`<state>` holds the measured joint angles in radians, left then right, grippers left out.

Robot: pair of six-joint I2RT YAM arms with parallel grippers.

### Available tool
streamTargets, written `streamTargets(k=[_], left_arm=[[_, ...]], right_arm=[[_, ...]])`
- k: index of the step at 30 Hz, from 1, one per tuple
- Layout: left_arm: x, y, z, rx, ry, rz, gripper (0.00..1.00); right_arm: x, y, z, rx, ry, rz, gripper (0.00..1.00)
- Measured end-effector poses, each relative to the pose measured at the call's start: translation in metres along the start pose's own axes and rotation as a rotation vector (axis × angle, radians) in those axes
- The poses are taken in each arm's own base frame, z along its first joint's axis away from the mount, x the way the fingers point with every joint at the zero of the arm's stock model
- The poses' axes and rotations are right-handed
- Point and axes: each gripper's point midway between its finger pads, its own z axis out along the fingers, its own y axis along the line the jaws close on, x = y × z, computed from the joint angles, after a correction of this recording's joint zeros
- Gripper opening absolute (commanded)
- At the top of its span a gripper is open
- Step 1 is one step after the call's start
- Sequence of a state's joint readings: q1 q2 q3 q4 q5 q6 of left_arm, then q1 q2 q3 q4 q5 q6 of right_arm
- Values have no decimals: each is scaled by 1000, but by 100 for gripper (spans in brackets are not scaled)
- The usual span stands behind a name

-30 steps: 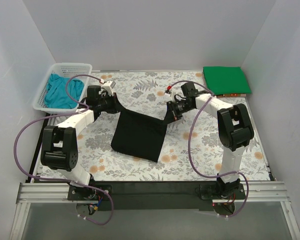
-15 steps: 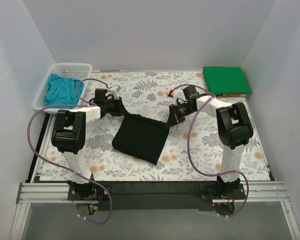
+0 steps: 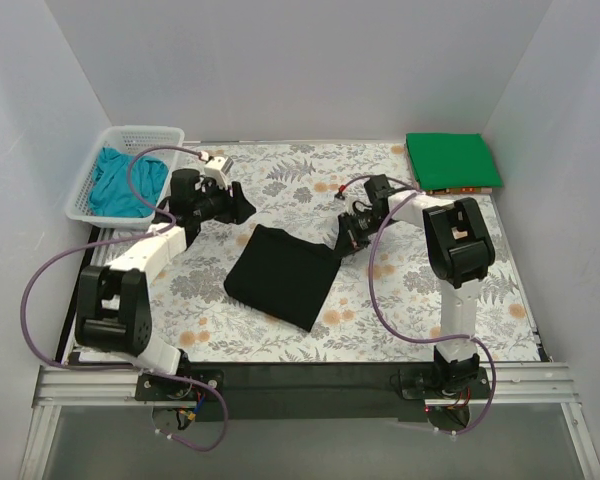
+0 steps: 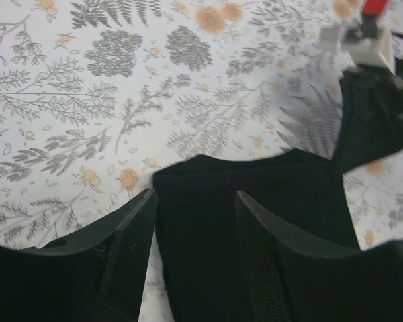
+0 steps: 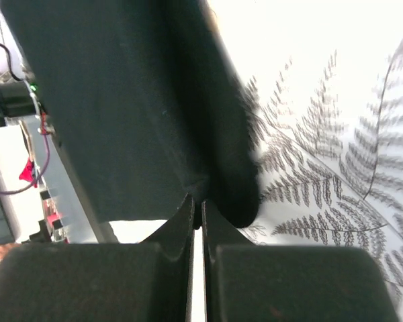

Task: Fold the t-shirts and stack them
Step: Fold the tshirt

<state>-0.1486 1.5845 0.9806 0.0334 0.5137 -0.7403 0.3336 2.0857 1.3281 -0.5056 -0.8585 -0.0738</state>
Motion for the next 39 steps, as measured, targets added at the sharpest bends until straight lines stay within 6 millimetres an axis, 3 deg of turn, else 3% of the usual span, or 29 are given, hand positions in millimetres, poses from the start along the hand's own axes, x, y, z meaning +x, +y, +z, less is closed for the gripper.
streamTargets(k=[5,8,12,17,22,24,30,35,36,37,38,39], left_arm=[[-1,-32,-38,53,-33,16,50],[5,-39,-45,71,-20,5,51],[18,-40,-42,90,24,-20,51],[46,-33,-24,96,112,-75,49],[66,-39,-21,125,183,-136,43],[65,-47,-22,155,184,-163,43],[66,-66,-27,231,198,-275,45],[56,-79,-24,299,171,-363,45],[55,-81,-22,314,163,-380,45],[53,-83,-19,328,152,-398,45],[53,-84,-16,341,147,-417,44],[54,-85,-13,352,143,-434,44]], right_arm=[[-35,18,-20,16,-63,-63,1],[-38,23,-40,41,-105,-93,1],[-27,8,-48,64,-106,-59,1],[-6,-34,-23,99,-33,41,1],[-10,-36,-23,112,-19,66,1],[-22,-40,-22,137,-12,55,1],[-99,-67,-25,230,-103,-59,1],[-112,-75,-31,290,-120,-106,1],[-116,-77,-33,300,-125,-117,7],[-124,-80,-35,313,-134,-134,19],[-130,-81,-36,318,-143,-143,42],[-139,-83,-38,326,-159,-155,52]])
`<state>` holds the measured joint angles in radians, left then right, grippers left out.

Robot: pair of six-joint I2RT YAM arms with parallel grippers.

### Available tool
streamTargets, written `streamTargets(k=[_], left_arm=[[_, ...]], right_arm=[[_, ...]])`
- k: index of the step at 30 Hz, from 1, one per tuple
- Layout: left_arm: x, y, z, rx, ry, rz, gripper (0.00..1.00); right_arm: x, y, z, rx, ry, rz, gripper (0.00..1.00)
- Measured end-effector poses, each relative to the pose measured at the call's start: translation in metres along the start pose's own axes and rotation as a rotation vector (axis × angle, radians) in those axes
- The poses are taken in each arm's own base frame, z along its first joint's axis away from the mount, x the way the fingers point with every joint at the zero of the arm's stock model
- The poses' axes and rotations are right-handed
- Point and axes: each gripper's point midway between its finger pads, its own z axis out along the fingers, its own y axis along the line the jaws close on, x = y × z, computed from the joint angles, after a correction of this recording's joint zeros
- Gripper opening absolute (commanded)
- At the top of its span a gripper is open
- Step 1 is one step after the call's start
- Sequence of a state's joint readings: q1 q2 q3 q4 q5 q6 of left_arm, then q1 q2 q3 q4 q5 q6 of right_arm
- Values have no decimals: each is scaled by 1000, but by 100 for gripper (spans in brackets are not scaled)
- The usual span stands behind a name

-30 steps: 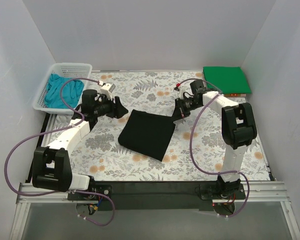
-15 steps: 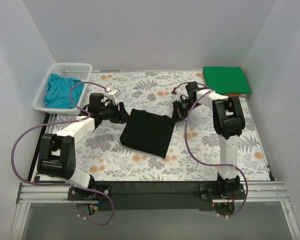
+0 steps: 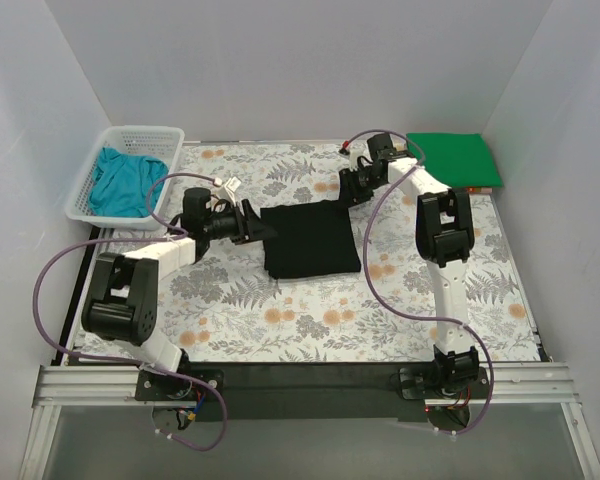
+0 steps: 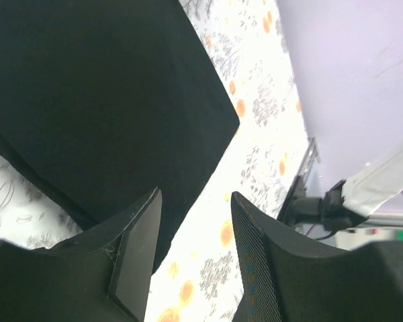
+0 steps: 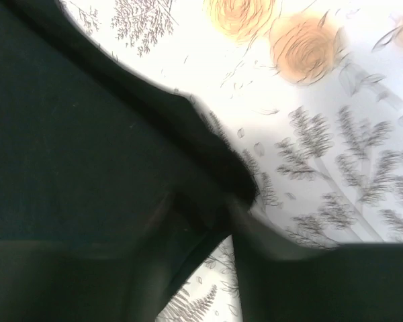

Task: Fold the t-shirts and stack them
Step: Fold the tshirt

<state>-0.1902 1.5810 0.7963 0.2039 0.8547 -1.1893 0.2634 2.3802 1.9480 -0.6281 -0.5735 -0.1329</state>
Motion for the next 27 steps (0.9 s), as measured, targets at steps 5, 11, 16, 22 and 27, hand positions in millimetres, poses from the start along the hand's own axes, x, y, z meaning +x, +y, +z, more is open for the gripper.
streamTargets(k=[5,11,16,22,27], left_arm=[[-7,17,27,25,-9,-77,44],[-33,41,63,33,-33,-112,45],[-48,66,88,16,-51,-139,45],[-44,96,105,-23,-33,-199,46],[-52,99,106,-55,-35,-182,50]], right_arm=[[-21,3,-16,0,-61,-56,72],[-31,45,-54,-81,-133,-51,73],[-44,68,-60,-170,-192,-47,67],[-19,49,-11,-240,-129,51,67],[-1,41,7,-298,-104,111,68]])
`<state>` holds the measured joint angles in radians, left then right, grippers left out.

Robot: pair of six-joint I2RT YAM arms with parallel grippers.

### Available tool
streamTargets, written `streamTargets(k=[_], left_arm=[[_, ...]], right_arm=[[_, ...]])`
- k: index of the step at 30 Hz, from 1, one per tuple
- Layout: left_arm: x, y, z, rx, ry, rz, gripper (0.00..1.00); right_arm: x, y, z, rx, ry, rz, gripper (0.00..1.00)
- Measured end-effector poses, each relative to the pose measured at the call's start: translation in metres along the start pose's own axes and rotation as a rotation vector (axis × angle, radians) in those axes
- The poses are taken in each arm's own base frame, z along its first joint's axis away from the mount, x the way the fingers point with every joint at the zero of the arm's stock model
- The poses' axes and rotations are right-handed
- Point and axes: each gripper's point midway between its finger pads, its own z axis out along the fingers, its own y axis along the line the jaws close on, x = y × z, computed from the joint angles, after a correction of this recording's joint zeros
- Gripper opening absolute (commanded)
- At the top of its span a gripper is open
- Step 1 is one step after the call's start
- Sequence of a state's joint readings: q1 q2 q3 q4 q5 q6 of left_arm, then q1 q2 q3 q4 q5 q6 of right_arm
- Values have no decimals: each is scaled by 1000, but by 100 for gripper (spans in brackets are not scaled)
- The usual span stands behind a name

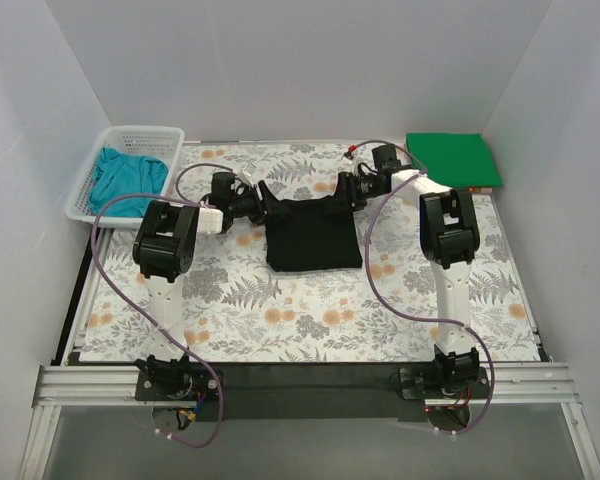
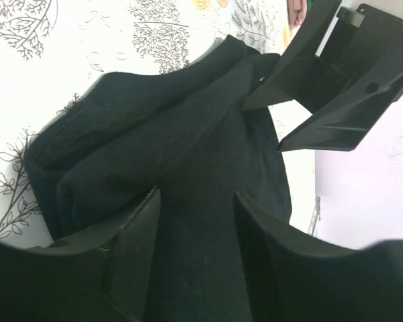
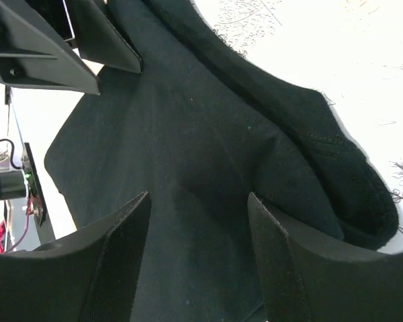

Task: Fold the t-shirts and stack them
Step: Fold the tshirt

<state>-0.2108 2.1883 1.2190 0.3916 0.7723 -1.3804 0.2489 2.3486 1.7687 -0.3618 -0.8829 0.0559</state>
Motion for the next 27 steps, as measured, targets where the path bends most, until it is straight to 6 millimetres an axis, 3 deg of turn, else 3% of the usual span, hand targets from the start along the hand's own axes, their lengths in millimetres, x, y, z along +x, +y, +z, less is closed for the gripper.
streamTargets(k=[3,6,12,15,20,23,25,27], left_arm=[[0,-4,-7,0,13,14,53],[1,-19,-35,-3,8,41,53],[9,-100,-124,45,-73,198,53],[34,-119,-148,70,-73,234,53],[91,-97,-148,89,63,98,52],[101,-100,-134,113,120,51,52],[102,-114,-120,140,154,55,52],[100,-130,-106,164,170,51,53]], right_arm=[[0,4,-2,-5,-9,-9,69],[6,16,-12,6,-6,1,69],[26,90,-59,-39,-33,-19,68],[43,118,-74,-81,-38,-37,66],[94,112,-60,-124,55,82,62],[110,109,-51,-139,99,152,55],[110,114,-47,-156,104,168,50],[107,122,-44,-180,104,180,53]])
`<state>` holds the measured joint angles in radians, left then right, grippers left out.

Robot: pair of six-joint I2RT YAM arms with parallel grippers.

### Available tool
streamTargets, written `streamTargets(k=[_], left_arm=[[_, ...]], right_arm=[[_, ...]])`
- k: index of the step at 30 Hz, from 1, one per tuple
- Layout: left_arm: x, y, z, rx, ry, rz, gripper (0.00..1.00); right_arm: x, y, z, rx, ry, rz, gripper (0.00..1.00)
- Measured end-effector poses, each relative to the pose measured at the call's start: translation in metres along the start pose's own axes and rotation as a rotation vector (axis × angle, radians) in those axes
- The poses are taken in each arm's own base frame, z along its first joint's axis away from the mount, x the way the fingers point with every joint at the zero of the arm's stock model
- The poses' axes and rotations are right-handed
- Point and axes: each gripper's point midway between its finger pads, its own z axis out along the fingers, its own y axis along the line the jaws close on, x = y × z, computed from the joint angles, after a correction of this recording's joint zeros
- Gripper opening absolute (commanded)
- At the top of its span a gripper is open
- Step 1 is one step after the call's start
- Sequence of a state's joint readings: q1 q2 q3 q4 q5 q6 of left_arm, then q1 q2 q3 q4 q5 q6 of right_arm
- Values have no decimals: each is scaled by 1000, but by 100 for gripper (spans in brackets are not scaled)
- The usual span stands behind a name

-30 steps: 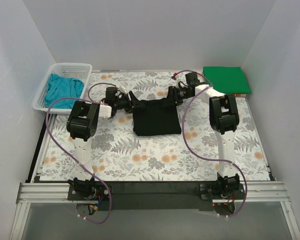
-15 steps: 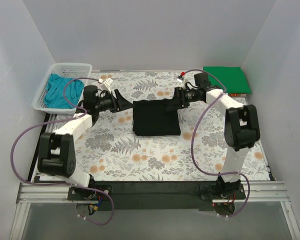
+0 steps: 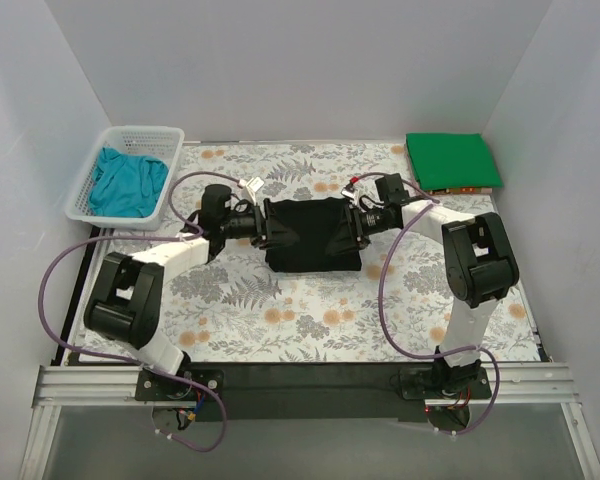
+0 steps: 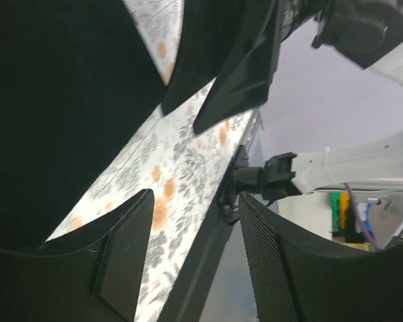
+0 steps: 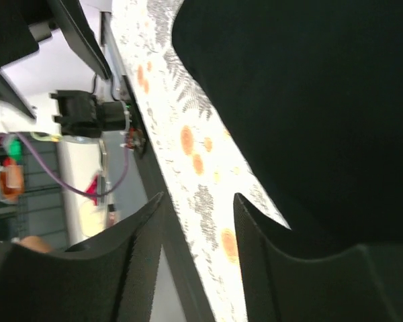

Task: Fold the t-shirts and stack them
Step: Fold the tshirt

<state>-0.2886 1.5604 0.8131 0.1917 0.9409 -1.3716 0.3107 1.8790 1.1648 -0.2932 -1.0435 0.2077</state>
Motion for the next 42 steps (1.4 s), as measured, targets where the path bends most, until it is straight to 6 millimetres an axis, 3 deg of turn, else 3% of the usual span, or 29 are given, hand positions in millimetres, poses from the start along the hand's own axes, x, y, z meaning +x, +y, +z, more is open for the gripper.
streamTargets(k=[1,4,7,11,19,24,28,32,35,38,40,42], left_arm=[[-2,-6,9,12,7,-7,58],[-3,-1,30,10,26,-73,61],[7,33,47,-52,49,-199,64],[30,84,59,-140,100,-346,66],[35,90,34,-99,93,-310,67],[42,79,10,-124,94,-225,68],[43,49,-3,-100,86,-147,68],[51,24,7,-41,117,-89,68],[62,34,21,-36,153,-119,68],[70,61,30,-73,173,-194,68],[74,77,32,-90,181,-246,68],[72,79,30,-64,183,-258,68]], right_arm=[[0,3,3,-8,3,5,62],[0,10,13,-24,11,17,70],[8,0,25,-29,31,46,75],[29,-35,36,-40,79,180,76],[36,-44,14,-97,37,232,78],[45,-39,0,-60,15,218,79],[38,-13,-10,-60,-7,138,80],[33,17,0,-89,11,15,81],[38,15,18,-101,53,4,80],[48,-11,32,-85,92,55,80],[54,-28,35,-85,108,113,79],[54,-31,31,-117,103,136,78]])
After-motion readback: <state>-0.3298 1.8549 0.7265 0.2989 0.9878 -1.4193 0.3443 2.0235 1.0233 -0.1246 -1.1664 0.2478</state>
